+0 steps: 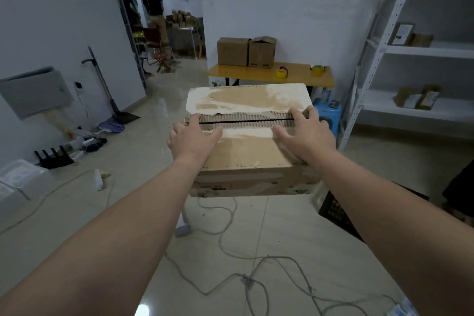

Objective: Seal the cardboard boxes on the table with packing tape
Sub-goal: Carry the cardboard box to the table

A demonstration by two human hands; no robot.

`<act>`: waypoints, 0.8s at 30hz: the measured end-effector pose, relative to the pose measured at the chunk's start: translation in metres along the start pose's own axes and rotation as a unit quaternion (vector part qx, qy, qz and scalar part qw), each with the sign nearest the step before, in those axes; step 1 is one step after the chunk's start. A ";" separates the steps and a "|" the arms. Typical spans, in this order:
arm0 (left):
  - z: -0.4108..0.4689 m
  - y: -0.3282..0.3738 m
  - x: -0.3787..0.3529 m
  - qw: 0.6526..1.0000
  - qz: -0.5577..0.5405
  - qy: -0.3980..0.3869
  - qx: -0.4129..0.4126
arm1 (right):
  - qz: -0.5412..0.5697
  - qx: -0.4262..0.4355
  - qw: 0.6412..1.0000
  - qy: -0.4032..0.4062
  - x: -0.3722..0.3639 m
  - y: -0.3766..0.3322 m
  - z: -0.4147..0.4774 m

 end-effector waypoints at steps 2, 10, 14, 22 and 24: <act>0.048 0.004 -0.021 1.000 -0.001 0.000 -0.005 | 0.006 -0.006 1.000 0.001 -0.020 -0.004 0.045; 0.252 0.007 -0.099 1.000 0.009 -0.015 -0.024 | 0.014 -0.033 0.999 -0.004 -0.097 -0.037 0.230; 0.330 0.017 -0.136 0.998 0.018 -0.036 -0.038 | 0.014 -0.061 0.998 -0.015 -0.125 -0.038 0.299; 0.443 0.054 -0.210 0.996 0.030 -0.064 -0.051 | 0.015 -0.092 0.995 -0.019 -0.168 -0.016 0.413; 0.467 0.064 -0.232 0.996 0.029 -0.072 -0.049 | 0.014 -0.094 0.995 -0.021 -0.178 -0.005 0.443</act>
Point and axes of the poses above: each hand's wrist, its own z-axis towards the middle knuckle, its own x-axis out of the back of the hand, y = z × x, the point moved 5 cm from there along z, towards the middle knuckle, and after that the axes turned 3 degrees about -z, right-handed, at the moved point
